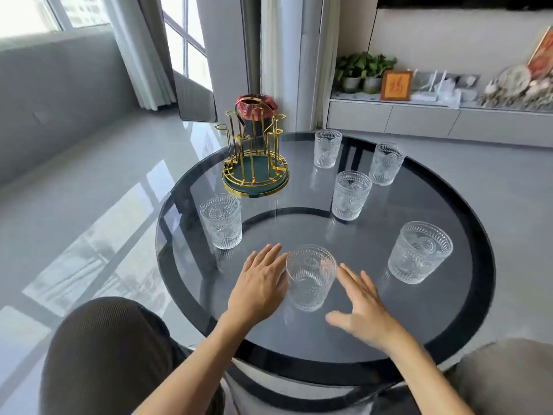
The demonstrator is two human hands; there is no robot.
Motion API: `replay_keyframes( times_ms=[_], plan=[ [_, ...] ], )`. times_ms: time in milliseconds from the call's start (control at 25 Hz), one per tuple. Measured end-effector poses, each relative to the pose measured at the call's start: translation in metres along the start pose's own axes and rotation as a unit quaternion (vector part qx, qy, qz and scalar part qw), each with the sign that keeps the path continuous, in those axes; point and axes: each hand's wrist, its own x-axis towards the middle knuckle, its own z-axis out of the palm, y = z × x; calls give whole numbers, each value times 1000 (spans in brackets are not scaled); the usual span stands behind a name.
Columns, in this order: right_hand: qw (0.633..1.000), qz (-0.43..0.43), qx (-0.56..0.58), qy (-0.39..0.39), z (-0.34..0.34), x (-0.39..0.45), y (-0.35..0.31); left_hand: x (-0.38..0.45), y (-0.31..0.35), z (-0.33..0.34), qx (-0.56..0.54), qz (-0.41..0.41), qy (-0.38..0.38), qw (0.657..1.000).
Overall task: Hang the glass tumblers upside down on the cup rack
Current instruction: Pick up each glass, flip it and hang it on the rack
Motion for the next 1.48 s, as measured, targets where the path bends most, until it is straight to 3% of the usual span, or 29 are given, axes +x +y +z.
replay_keyframes(
  times_ms=[80, 200, 280, 320, 360, 480, 560, 640, 760, 840, 960, 1040, 1080, 1160, 1240, 1320, 1480],
  plan=[
    [997, 19, 80, -3, 7, 1, -12, 0, -2, 0, 1, 13, 14, 1000],
    [975, -29, 204, 86, 22, 5, -33, -2, -2, -3, -19, 12, 10, 1000],
    [944, -34, 312, 99, 19, 12, -47, 0, 6, -17, -169, -15, 16, 985],
    [921, -56, 375, 92, 14, 16, -54, 2, 10, -28, -306, -44, 25, 951],
    [895, -83, 433, 72, 8, 22, -62, 5, 14, -40, -451, -68, 17, 890],
    [853, -157, 497, 44, -10, 46, -93, 19, 22, -75, -733, -71, -84, 672],
    [844, -165, 509, 29, -19, 61, -115, 22, 21, -93, -791, -58, -97, 602],
    [844, -176, 506, 22, -22, 72, -133, 26, 19, -109, -807, -60, -68, 584],
    [854, -163, 492, 44, -14, 88, -152, 41, 17, -134, -773, -116, 54, 622],
    [896, -116, 421, 82, 1, 95, -149, 62, 9, -159, -705, -165, 161, 671],
    [962, -53, 240, 120, 30, 90, -118, 101, -16, -202, -633, -155, 268, 709],
    [987, -60, 40, 146, 50, 83, -90, 127, -37, -220, -543, -132, 302, 773],
    [982, -84, -59, 156, 58, 82, -77, 139, -46, -223, -478, -121, 316, 811],
    [967, -117, -149, 173, 69, 83, -64, 161, -62, -219, -328, -102, 319, 883],
    [960, -117, -157, 200, 72, 86, -62, 178, -72, -207, -208, -77, 274, 936],
    [955, -120, -154, 223, 71, 89, -60, 190, -77, -195, -139, -61, 233, 961],
    [948, -132, -166, 237, 71, 92, -57, 204, -83, -179, -87, -42, 214, 972]
  ],
)
